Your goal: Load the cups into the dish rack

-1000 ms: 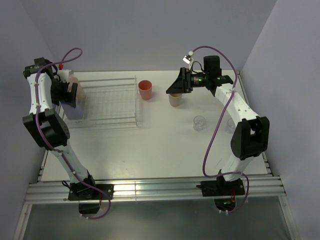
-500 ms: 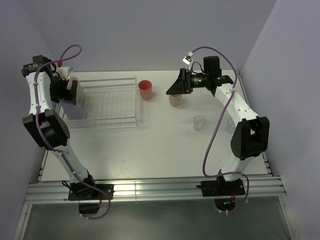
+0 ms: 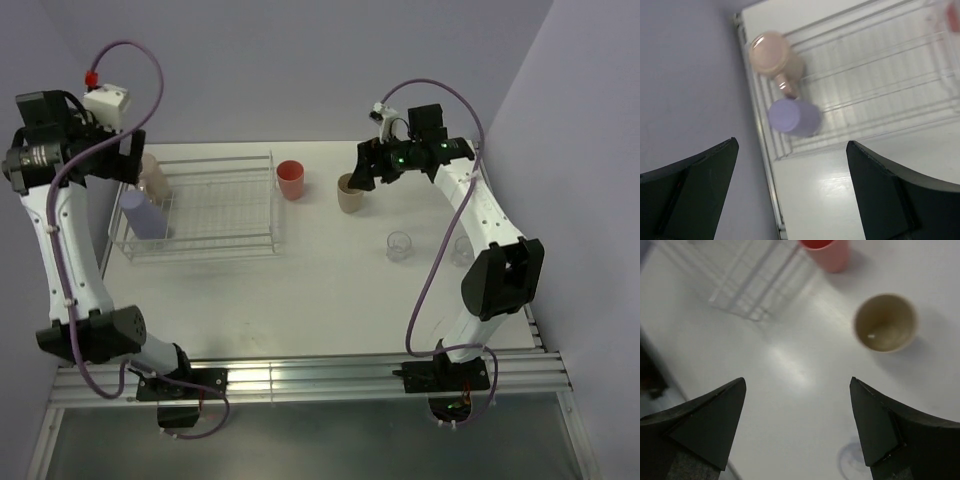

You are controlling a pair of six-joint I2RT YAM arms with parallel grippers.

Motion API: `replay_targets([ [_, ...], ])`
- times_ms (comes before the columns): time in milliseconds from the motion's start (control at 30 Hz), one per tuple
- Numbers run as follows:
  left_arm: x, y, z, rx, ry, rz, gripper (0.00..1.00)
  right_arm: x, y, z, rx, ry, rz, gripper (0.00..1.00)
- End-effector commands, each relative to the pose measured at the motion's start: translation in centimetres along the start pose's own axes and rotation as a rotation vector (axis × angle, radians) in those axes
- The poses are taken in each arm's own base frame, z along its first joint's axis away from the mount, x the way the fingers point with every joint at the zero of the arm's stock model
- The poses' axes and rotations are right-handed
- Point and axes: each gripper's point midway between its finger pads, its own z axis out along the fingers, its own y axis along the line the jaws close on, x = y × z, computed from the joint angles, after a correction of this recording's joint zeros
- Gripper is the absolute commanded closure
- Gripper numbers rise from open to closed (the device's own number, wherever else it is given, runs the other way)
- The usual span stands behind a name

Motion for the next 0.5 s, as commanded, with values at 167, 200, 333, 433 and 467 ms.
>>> replay_targets([
  [167,-1.2,-12.3,3.0,0.360,-0.072,0.006,0.01,-1.8,-5.1,-2.1,0.486,0.274,-0.582,0.28],
  [200,-1.5,-13.7,3.0,0.437,-0.085,-0.021,0.02,-1.7,-5.2,-1.3,0.483,0.295,-0.600,0.29],
  [333,-2.0,-16.6,3.4,0.593,-0.116,-0.124,0.06,-0.2,-5.6,1.9,0.421,0.385,-0.649,0.33],
  [433,-2.8,-17.7,3.1,0.652,-0.171,-0.166,0.05,1.1,-6.3,4.1,0.377,0.437,-0.658,0.34],
  [467,-2.6,-17.9,3.2,0.659,-0.171,-0.174,0.04,1.2,-6.4,4.6,0.370,0.438,-0.662,0.34],
])
